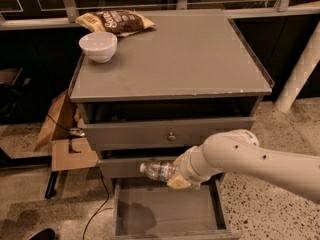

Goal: Pick water bottle from bottom drawer and place on counter

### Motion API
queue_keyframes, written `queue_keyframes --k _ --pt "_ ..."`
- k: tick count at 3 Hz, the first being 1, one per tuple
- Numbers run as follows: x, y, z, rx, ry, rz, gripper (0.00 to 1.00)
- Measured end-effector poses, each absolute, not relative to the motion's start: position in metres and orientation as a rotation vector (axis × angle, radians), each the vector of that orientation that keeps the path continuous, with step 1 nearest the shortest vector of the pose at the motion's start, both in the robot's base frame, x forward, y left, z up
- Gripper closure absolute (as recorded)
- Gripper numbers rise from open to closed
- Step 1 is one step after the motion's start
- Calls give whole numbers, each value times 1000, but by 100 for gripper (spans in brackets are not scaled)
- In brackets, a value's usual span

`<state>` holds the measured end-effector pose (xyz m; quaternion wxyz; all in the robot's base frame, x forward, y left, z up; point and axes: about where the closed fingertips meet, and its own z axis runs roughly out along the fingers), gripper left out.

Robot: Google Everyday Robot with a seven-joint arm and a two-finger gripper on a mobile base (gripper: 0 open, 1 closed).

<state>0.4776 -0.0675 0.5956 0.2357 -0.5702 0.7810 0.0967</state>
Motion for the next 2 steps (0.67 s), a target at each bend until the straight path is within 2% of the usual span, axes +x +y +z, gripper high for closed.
queue_keyframes --k 1,2 --pt "480 -72 615 -1552 2152 263 100" --pt "485 -72 676 -1557 2115 251 100"
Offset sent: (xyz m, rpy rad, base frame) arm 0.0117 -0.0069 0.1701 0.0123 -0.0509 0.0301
